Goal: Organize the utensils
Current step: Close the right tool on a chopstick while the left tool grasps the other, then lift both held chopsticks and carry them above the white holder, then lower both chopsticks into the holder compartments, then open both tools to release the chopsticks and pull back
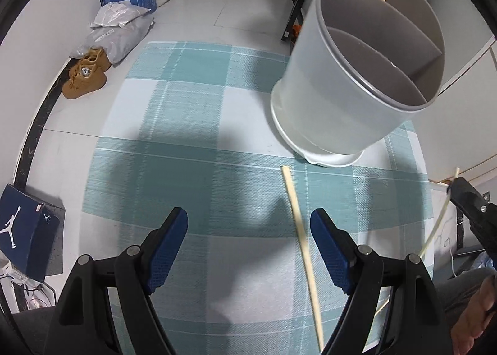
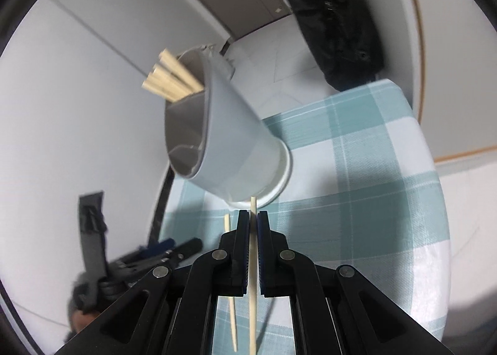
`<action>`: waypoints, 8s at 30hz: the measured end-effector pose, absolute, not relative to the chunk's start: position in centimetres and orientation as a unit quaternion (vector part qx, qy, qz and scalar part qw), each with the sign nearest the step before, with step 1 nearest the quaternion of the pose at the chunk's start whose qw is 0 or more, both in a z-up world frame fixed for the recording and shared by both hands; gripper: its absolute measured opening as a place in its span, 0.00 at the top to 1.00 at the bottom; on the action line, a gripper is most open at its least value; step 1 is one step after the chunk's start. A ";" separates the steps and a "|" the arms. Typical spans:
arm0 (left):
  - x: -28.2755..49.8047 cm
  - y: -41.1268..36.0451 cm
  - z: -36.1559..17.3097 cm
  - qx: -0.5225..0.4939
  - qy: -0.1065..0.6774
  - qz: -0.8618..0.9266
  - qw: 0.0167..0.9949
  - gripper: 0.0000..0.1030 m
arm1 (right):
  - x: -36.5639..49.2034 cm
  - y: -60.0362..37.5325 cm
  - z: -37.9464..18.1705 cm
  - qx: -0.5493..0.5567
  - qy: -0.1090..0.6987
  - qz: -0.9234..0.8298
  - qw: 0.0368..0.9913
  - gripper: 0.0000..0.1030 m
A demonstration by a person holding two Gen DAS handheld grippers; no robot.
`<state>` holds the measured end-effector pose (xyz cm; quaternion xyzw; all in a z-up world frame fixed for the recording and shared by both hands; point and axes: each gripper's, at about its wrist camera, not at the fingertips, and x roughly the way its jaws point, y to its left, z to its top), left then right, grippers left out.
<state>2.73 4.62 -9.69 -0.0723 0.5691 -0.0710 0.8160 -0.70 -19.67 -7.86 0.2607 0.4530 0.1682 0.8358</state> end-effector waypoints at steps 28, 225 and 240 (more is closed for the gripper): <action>4.7 0.5 -11.3 0.014 0.564 -0.042 0.825 0.64 | -2.2 -23.7 -7.0 0.282 0.413 0.131 0.856 0.96; 12.7 3.7 3.0 -0.146 0.407 -0.273 0.859 0.52 | 9.4 -15.3 3.2 0.131 0.356 0.166 0.910 0.86; 9.0 4.0 4.3 -0.095 0.358 -0.202 0.907 0.40 | 4.5 -16.5 3.7 0.150 0.318 0.137 0.926 0.60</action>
